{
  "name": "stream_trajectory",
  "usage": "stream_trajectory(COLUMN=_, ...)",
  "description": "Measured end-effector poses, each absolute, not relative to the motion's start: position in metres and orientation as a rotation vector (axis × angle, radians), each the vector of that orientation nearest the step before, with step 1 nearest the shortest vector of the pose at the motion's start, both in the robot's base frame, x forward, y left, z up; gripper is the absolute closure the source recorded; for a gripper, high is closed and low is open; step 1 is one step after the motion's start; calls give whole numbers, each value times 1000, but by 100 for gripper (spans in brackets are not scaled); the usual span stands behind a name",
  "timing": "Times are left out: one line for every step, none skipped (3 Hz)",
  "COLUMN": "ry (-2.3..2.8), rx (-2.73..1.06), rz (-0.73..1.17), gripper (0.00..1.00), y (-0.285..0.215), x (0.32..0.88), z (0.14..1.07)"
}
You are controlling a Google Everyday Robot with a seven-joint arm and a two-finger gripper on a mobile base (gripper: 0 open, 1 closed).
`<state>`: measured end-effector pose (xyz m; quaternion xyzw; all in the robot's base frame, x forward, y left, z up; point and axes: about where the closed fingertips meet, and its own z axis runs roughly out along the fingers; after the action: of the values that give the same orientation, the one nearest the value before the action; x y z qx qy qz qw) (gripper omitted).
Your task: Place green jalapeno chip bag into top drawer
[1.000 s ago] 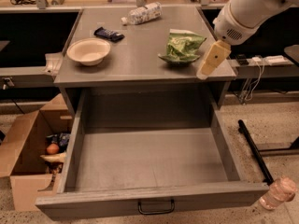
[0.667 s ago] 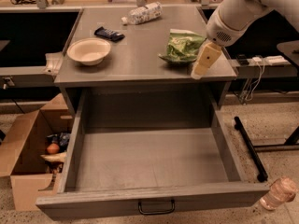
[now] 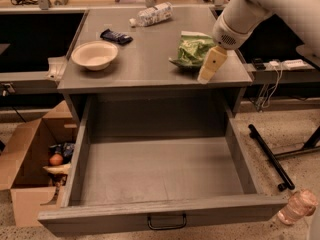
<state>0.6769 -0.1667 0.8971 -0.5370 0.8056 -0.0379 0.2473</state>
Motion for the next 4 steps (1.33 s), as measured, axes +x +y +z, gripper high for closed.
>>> stream_trajectory(ry=2188, rx=-1446, rz=-108, gripper=0, y=-158, x=693, z=889)
stream_trajectory(ry=2179, rx=-1421, rz=-78, gripper=27, y=-154, x=716, z=867)
stream_trajectory(ry=2177, rx=-1416, rz=-50, gripper=50, y=-151, x=726, z=853)
stream_trajectory(ry=2100, rx=-1407, rz=-16, gripper=73, y=-150, x=723, z=866)
